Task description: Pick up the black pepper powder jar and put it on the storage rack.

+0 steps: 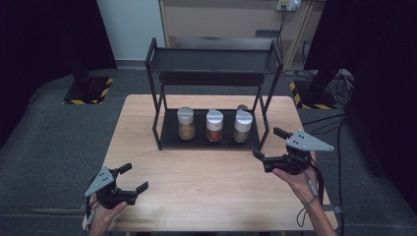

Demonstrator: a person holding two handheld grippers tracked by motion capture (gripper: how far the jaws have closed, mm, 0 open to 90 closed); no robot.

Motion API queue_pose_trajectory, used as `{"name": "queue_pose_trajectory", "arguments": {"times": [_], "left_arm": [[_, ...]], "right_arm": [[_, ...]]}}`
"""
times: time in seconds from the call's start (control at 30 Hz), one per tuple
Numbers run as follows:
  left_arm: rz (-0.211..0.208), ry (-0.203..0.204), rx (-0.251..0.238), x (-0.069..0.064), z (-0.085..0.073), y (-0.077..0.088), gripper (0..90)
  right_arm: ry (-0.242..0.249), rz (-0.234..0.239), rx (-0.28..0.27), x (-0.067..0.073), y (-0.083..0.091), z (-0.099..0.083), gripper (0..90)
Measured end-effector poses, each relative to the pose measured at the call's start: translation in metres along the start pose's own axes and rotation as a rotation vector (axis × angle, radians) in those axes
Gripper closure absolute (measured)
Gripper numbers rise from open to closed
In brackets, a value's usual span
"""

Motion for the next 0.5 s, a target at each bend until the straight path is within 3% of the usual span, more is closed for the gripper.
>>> {"name": "queue_pose_trajectory", "arguments": {"times": [0.5], "left_arm": [[-0.001,-0.004,-0.005,-0.002,0.001,0.002,0.0]], "right_arm": [[-0.014,-0.043,0.006,0.011,0.034,-0.026,4.3]]}}
Point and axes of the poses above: each handheld gripper's, and its own axes: y roughly backward along the jaws, z roughly out of its top, x roughly to its left, the point moved 2 cm from there along -y, roughly forward along the jaws, and after that the axes turned 14 degrees about -x, right-handed, at the moved point
